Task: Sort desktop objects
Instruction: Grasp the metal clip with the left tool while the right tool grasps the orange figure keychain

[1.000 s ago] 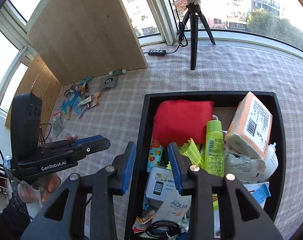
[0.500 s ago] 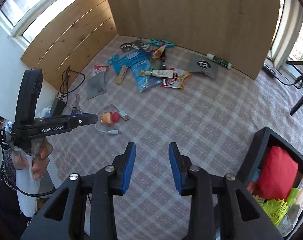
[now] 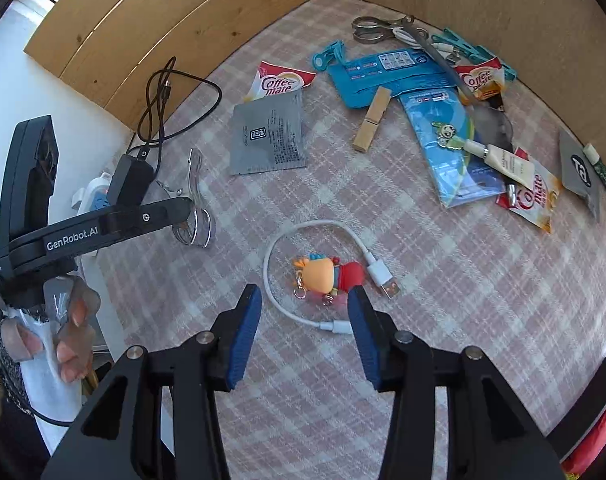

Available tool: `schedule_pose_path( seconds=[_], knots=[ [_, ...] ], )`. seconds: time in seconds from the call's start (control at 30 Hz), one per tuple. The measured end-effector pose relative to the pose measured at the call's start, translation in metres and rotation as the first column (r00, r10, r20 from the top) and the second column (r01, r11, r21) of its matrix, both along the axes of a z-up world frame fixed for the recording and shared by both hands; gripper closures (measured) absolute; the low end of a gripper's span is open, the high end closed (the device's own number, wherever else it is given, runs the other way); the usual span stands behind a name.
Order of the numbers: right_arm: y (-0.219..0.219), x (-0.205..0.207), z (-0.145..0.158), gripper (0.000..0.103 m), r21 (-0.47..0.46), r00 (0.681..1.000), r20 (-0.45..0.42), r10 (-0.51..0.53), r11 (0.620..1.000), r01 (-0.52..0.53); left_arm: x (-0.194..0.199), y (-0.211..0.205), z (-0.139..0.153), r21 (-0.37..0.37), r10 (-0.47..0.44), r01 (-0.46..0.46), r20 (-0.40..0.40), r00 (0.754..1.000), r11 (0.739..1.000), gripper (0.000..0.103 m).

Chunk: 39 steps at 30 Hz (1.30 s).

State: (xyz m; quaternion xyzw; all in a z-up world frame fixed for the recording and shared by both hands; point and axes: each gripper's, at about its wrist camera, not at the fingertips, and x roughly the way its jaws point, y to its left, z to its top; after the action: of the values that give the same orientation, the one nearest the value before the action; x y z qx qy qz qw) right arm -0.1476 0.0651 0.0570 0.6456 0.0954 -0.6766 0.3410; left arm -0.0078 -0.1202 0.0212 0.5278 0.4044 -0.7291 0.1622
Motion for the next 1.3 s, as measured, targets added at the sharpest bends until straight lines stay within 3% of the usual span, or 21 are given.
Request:
schedule_pose_path(
  seconds=[0.17,0.43,0.57,0.67,0.8,1.07,1.3],
  knots=[
    [-0.002,-0.006,-0.013,0.059,0.045,0.997,0.032,-0.074,0.996,0.073,-0.007,-0.003,-0.006,-0.001,-0.001,0.001,0.008,1.000,1.000,0.041],
    [-0.007,-0.003,-0.030,0.057,0.122,0.995,0.017,-0.097,0.988,0.094,-0.029,0.001,-0.019,-0.002,-0.008,0.008,0.048,0.999,1.000,0.039],
    [-0.009,-0.006,-0.031,0.050,0.125,0.995,0.013,-0.097,0.988,0.095,-0.038,0.004,-0.019,-0.027,-0.016,0.018,0.062,0.998,0.999,0.037],
    [-0.013,-0.008,-0.036,0.050,0.149,0.996,0.008,-0.094,0.985,0.092,-0.044,0.007,-0.021,-0.043,-0.026,0.029,0.069,0.997,0.999,0.040],
    [-0.017,-0.009,-0.039,0.050,0.156,0.996,0.004,-0.086,0.984,0.084,-0.045,0.003,-0.021,-0.062,-0.032,0.037,0.074,0.997,0.997,0.057],
    [-0.006,-0.010,-0.032,0.054,0.127,0.994,0.026,-0.109,0.986,0.105,-0.035,-0.007,-0.018,-0.052,-0.037,0.039,0.046,0.998,0.998,0.065],
    [0.013,-0.005,-0.008,0.055,0.064,0.991,0.021,-0.135,0.989,0.133,-0.026,-0.001,-0.005,-0.069,-0.052,0.053,0.012,0.999,0.996,0.068]
  ],
)
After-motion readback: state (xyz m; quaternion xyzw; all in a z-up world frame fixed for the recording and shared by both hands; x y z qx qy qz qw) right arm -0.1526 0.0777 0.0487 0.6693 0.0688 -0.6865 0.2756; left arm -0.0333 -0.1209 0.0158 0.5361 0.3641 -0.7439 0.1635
